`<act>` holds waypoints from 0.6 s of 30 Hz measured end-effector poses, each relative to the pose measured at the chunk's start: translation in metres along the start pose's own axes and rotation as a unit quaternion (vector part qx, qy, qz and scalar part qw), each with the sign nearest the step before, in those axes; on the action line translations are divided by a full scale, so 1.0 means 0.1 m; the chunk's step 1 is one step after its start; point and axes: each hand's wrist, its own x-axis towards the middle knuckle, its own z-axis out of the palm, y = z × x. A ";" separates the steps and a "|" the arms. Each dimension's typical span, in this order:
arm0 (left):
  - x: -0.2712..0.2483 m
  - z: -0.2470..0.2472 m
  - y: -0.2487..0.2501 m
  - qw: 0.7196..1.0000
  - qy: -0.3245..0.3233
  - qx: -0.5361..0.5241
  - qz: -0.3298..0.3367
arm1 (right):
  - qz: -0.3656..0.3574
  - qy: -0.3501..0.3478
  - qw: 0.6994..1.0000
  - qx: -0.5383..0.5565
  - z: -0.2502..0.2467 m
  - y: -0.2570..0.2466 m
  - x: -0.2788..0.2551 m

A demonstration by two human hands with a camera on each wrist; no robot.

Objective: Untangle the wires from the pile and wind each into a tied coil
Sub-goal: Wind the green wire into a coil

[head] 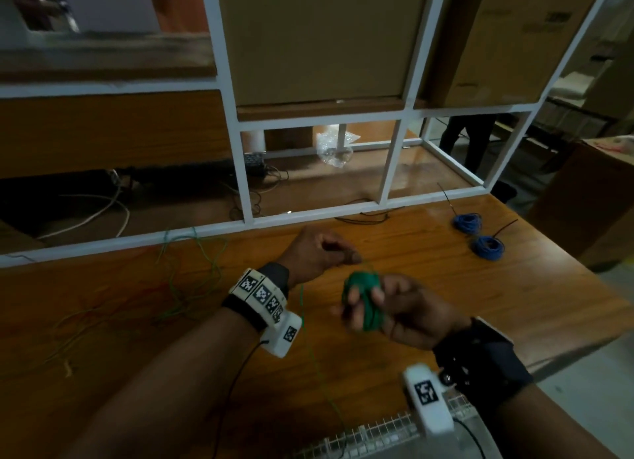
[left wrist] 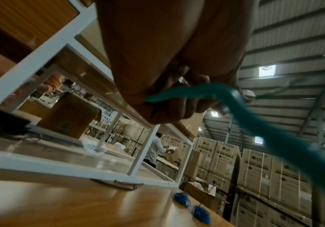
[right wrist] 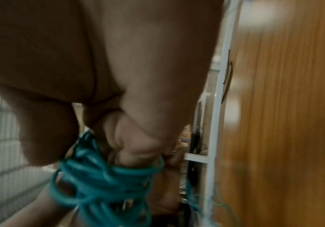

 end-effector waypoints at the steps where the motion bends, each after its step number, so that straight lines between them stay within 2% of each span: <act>1: -0.03 0.05 -0.01 1.000 -0.004 -0.014 -0.008 | -0.047 0.021 0.997 0.050 0.00 -0.06 0.04; 2: -0.06 0.11 -0.05 0.999 -0.007 -0.038 -0.019 | -0.091 0.058 0.991 0.075 0.01 -0.14 0.08; 4: -0.15 0.21 -0.07 0.989 -0.027 -0.128 -0.075 | -0.173 0.173 0.968 0.049 -0.05 -0.26 0.15; 6: -0.24 0.30 -0.14 0.979 -0.041 -0.152 -0.126 | -0.228 0.311 0.922 -0.047 -0.12 -0.34 0.16; 7: -0.30 0.33 -0.19 0.983 -0.031 -0.116 -0.137 | -0.237 0.375 0.885 -0.139 -0.17 -0.36 0.15; 8: -0.35 0.36 -0.24 0.987 -0.011 -0.078 -0.141 | -0.222 0.437 0.834 -0.255 -0.24 -0.36 0.14; 9: -0.40 0.37 -0.29 0.988 0.016 -0.056 -0.144 | -0.175 0.483 0.771 -0.375 -0.31 -0.35 0.12; 10: -0.43 0.38 -0.33 0.988 0.037 -0.052 -0.141 | -0.096 0.507 0.710 -0.479 -0.41 -0.32 0.10; 11: -0.45 0.37 -0.35 0.990 0.045 -0.045 -0.126 | -0.002 0.499 0.662 -0.559 -0.52 -0.26 0.07; 12: -0.45 0.36 -0.36 0.993 0.044 -0.026 -0.106 | 0.081 0.459 0.633 -0.618 -0.58 -0.18 0.03; 13: -0.46 0.33 -0.36 0.996 0.040 0.008 -0.083 | 0.122 0.403 0.623 -0.659 -0.63 -0.08 0.00; 14: -0.44 0.29 -0.37 0.996 0.036 0.057 -0.063 | 0.134 0.351 0.629 -0.681 -0.68 0.02 -0.05; 16: -0.42 0.21 -0.34 0.987 0.032 0.158 -0.022 | 0.158 0.284 0.664 -0.673 -0.62 0.13 -0.14; 18: -0.40 0.14 -0.25 0.977 0.044 0.208 0.021 | 0.218 0.218 0.706 -0.638 -0.46 0.15 -0.16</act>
